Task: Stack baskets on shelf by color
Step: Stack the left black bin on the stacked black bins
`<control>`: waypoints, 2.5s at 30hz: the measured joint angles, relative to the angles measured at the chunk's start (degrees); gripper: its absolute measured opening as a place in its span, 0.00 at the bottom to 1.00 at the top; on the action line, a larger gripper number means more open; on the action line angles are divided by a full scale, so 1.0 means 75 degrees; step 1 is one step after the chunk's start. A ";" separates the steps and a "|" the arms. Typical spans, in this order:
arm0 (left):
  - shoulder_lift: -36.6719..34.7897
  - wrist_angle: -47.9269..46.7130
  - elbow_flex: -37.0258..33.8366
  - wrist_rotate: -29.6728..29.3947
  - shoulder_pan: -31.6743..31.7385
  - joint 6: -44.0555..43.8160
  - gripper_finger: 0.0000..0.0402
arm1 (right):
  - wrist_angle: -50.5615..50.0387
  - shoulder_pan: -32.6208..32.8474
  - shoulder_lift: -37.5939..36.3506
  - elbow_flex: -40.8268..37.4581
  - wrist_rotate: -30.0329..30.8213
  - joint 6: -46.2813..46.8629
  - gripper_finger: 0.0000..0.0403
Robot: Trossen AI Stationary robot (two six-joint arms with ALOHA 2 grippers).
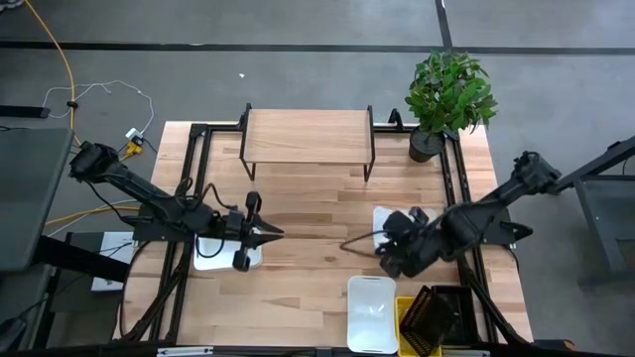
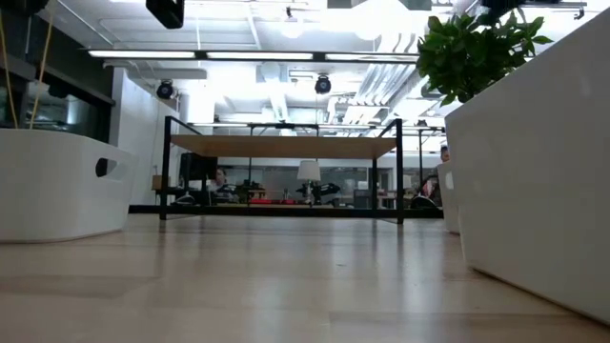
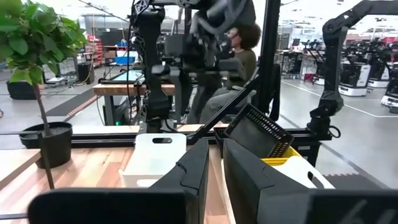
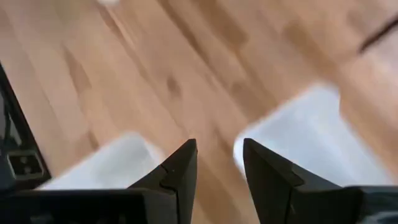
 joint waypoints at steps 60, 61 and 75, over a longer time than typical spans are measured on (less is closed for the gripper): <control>0.0009 -0.0233 0.0003 -0.0001 -0.0022 -0.0144 0.10 | -0.1642 0.2873 0.1320 -0.0016 -0.3373 0.6410 0.29; 0.0009 -0.0236 0.0003 0.0002 -0.0023 -0.0141 0.10 | -0.1642 0.2873 0.1368 -0.0015 -0.3436 0.6405 0.29; 0.0009 -0.0233 0.0003 0.0002 -0.0023 -0.0202 0.10 | -0.1677 0.2873 0.1637 -0.0017 -0.3724 0.5974 0.27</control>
